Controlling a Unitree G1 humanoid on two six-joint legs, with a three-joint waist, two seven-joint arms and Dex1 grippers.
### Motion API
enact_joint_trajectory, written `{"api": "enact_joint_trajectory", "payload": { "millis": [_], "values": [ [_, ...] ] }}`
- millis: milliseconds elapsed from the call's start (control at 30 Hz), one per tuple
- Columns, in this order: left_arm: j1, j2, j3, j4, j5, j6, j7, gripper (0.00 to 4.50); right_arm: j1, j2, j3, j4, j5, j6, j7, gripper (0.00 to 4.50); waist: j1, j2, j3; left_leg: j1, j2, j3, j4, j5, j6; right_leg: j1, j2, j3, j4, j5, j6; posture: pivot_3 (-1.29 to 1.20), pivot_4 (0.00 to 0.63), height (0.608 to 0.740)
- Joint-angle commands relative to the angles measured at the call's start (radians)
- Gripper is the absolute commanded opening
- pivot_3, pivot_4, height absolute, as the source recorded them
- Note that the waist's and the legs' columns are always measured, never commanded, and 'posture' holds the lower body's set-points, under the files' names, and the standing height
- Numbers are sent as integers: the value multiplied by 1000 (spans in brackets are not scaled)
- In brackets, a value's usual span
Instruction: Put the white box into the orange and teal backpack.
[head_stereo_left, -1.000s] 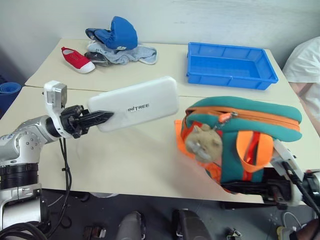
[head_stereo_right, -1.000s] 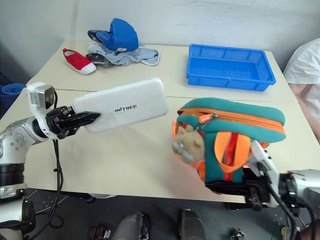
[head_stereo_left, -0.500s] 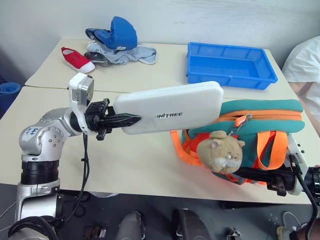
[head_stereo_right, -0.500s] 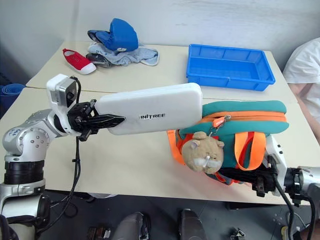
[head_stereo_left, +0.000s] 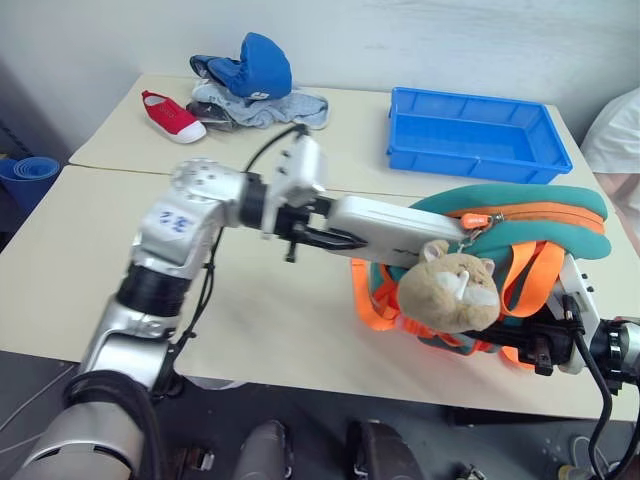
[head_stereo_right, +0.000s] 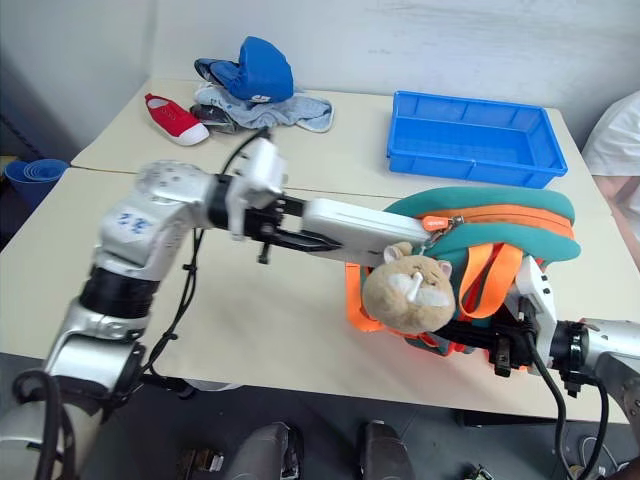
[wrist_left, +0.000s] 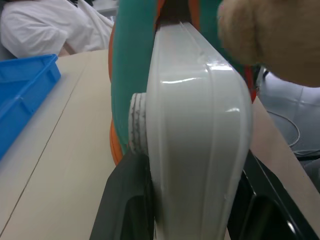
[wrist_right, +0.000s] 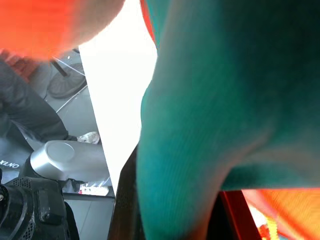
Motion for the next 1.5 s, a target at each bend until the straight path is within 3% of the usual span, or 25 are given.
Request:
{"api": "enact_joint_trajectory", "payload": {
  "millis": [33, 233, 367, 467, 600, 700, 767, 867, 1167, 1400, 1500],
  "values": [
    [-86, -101, -63, 98, 83, -85, 36, 1271, -16, -6, 17, -30, 13, 13, -10, 22, 2, 0, 0, -1, 0, 0, 1, 0, 0, -1, 0, 0, 0, 0, 0, 0, 150, 740],
    [-117, -331, -23, 257, 88, -172, 141, 1271, -65, -7, 40, -41, 11, 24, -37, 22, 0, 0, 0, -2, 0, 0, 5, -2, 4, 0, -1, 0, 1, 1, 1, 0, 150, 740],
    [-75, -356, 56, 216, 14, -81, 148, 2508, -75, 9, 44, -54, 21, 34, -80, 0, -6, 1, 0, -2, 0, -1, 5, -2, 3, -1, -1, 0, 2, 1, 1, 0, 150, 740],
    [-51, -303, 129, 205, -47, -43, 102, 3382, -79, 22, 41, -68, 35, 46, -119, 0, -19, 1, 1, -2, 1, -2, 5, -1, 2, -1, 0, 0, 3, 1, 1, 0, 150, 740],
    [-13, -170, 179, 242, -107, -111, -132, 4355, -90, 36, 34, -76, 45, 50, -165, 0, -30, 1, 1, -1, 1, -2, 5, 0, 0, -1, 0, 0, 4, 0, 1, 0, 150, 740],
    [20, -102, 233, 307, -155, -208, -298, 4355, -98, 53, 36, -81, 57, 50, -195, 0, -28, 2, 1, -1, 1, -2, 4, 0, -1, -1, 0, 0, 4, 0, 0, 0, 150, 740],
    [34, -45, 250, 398, -105, -292, -304, 4355, -121, 88, 44, -92, 85, 51, -232, 0, -24, 2, 1, -1, 1, -2, 4, 0, -1, -1, 0, -1, 4, 0, 0, 0, 150, 740],
    [69, -2, 282, 342, -132, -299, -307, 4355, -136, 115, 51, -103, 99, 55, -262, 0, -24, 2, 1, -1, 0, -3, 5, 0, 0, -1, -1, -1, 4, 0, 0, 0, 150, 740],
    [197, -89, 294, -36, -229, -200, -123, 4355, -131, 111, 102, -97, 61, 38, -255, 0, -22, 2, 1, -5, -1, -6, 7, -2, 3, 1, -2, -2, 4, 1, 2, 0, 150, 740],
    [237, -158, 250, -125, -225, -210, -57, 4355, -107, 102, 118, -87, 37, 21, -222, 0, -24, 2, 1, -1, 0, -5, 6, -1, 2, 1, -1, -1, 4, 1, 2, 0, 150, 740],
    [255, -162, 222, -126, -203, -233, -60, 3734, -97, 104, 116, -87, 31, 16, -216, 0, -24, 2, 1, -1, 0, -5, 6, -1, 2, 2, -1, -1, 3, 1, 2, 0, 150, 740]
  ]
}}
